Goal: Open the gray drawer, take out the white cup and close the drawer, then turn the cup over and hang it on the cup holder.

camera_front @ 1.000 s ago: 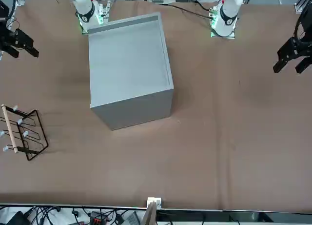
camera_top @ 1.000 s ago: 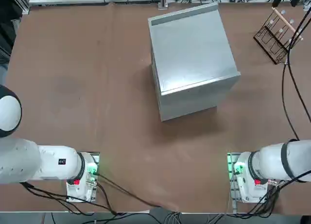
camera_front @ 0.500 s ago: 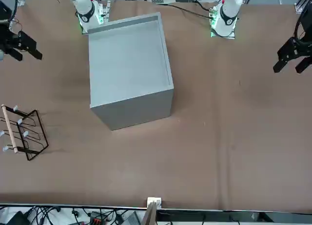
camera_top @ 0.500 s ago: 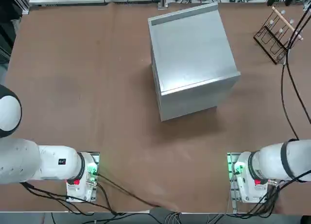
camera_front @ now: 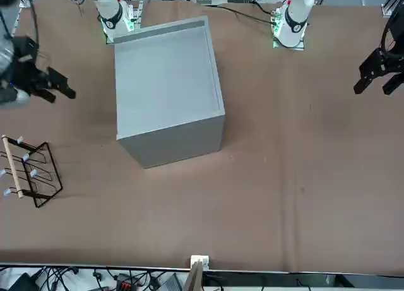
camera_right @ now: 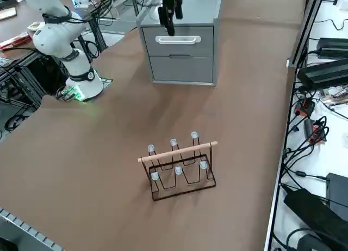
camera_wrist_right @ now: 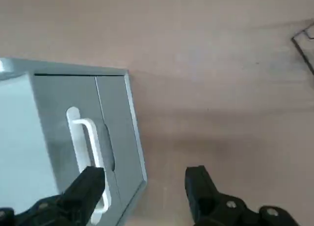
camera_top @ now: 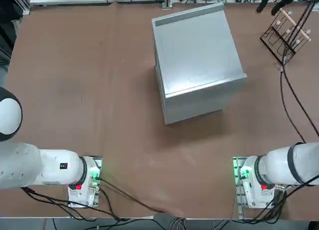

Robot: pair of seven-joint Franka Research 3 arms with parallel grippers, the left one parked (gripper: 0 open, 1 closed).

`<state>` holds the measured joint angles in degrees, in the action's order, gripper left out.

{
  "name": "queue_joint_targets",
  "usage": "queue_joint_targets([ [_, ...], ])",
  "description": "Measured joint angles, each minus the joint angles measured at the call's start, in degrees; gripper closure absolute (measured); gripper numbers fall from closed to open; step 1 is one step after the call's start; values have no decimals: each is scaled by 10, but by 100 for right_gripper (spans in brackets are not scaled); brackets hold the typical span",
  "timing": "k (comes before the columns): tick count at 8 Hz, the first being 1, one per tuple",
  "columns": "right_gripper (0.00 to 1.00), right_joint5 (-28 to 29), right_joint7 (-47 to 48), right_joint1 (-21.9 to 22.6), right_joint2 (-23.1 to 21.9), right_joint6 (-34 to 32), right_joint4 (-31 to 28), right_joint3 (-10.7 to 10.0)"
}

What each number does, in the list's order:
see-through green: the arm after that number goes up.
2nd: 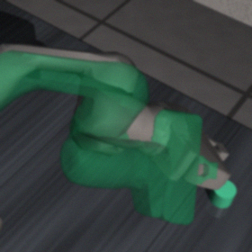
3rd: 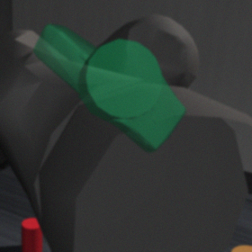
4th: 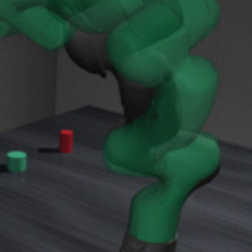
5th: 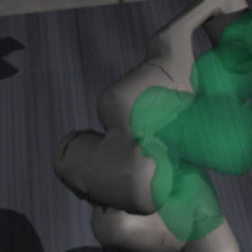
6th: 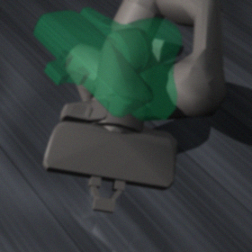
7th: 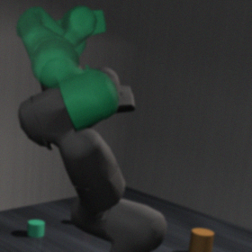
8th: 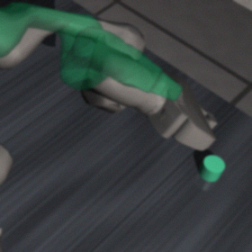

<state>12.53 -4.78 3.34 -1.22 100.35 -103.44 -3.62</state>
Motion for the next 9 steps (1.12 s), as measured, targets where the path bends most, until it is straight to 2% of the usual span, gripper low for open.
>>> queue_joint_targets([
  [4, 0, 38, -6, 66, -1, 118, -107, 5],
  [9, 0, 96, -80, 72, -2, 144, -160, -1],
])
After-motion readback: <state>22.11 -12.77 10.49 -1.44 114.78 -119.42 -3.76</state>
